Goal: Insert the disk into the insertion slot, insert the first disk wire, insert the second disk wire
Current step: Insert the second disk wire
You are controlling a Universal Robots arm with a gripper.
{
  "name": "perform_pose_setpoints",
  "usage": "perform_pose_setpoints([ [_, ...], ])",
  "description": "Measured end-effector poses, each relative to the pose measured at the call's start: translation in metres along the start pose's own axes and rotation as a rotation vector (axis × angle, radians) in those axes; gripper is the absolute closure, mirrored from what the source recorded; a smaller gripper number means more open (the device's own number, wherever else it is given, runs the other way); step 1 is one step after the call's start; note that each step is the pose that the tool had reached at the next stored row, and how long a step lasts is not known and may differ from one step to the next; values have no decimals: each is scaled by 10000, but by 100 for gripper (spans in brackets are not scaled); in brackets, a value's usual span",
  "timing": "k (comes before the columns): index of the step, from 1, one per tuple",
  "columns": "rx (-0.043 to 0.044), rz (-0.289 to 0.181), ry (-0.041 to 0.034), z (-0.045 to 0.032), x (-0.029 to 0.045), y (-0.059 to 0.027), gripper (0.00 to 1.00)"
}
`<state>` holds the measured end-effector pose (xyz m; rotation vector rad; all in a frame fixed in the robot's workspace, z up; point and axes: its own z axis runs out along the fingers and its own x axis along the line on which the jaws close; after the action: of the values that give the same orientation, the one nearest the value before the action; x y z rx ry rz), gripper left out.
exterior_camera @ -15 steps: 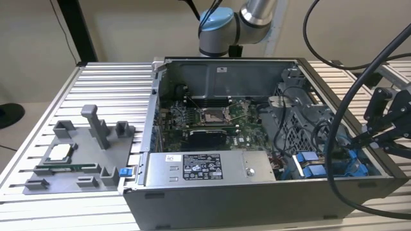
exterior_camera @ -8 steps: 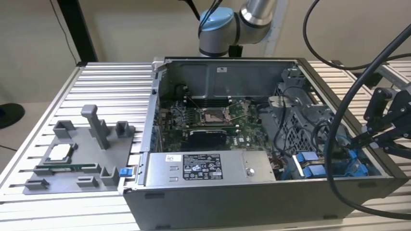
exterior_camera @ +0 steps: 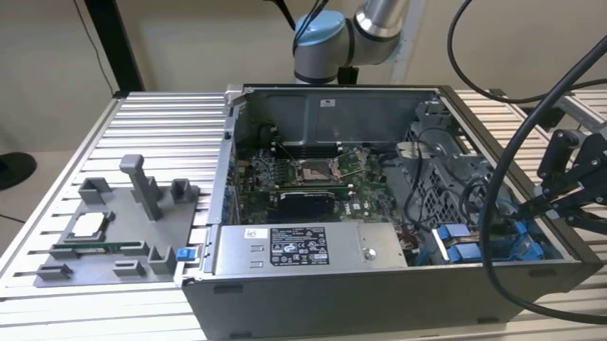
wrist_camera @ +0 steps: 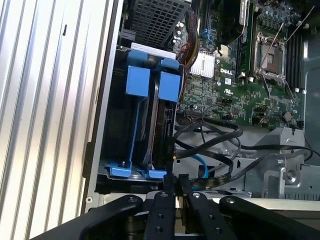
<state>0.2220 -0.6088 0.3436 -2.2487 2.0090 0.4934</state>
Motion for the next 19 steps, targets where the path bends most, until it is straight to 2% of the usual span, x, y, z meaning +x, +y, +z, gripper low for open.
perform_pose_setpoints([
  [2, -1, 0, -2, -15, -5, 3, 100],
  [9, -3, 1, 1, -150, -50, 47, 100],
  [13, 14, -3, 4, -177, -73, 119, 100],
  [19, 89, -25, 12, -180, -113, 263, 100],
])
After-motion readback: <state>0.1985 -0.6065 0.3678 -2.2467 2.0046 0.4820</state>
